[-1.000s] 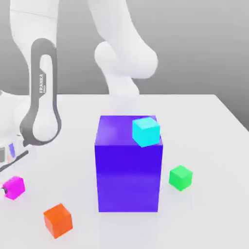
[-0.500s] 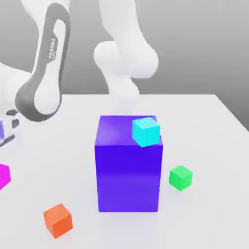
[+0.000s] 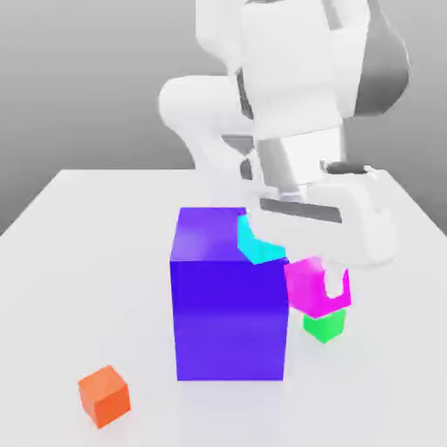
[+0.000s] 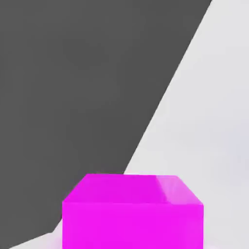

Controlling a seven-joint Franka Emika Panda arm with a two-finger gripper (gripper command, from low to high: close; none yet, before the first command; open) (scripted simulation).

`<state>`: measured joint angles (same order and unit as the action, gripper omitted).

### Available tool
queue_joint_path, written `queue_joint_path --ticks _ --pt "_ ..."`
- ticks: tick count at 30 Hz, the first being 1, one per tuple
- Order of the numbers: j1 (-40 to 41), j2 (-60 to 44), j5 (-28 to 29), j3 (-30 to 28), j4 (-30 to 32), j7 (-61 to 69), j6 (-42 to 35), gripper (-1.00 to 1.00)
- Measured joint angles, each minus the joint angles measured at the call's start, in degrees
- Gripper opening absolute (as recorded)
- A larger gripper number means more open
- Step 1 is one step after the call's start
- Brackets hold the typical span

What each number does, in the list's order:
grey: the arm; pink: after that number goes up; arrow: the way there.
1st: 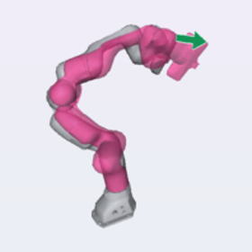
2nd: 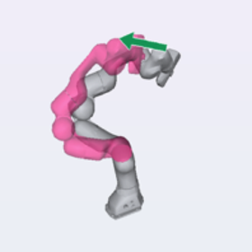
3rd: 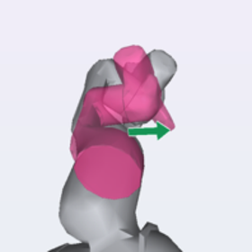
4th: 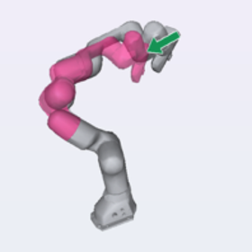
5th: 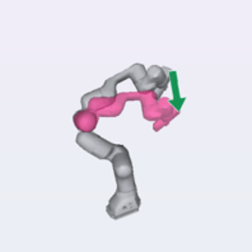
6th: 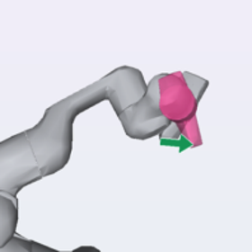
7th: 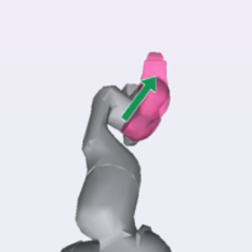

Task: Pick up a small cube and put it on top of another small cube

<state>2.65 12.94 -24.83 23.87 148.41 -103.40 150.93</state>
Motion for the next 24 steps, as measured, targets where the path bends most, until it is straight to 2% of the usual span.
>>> queue_joint_path --ticks 5,11,14,24 --pt "-8.24 4.74 -4.26 6.95 6.31 -4.69 -0.28 -1.00" --pt "-8.56 7.47 -4.32 14.04 17.68 -17.48 0.25 -1.00" --pt "-3.99 7.41 -1.01 16.23 21.09 -23.63 0.01 -1.00" --pt "8.87 1.30 13.41 24.03 20.94 -33.97 3.96 -1.00"
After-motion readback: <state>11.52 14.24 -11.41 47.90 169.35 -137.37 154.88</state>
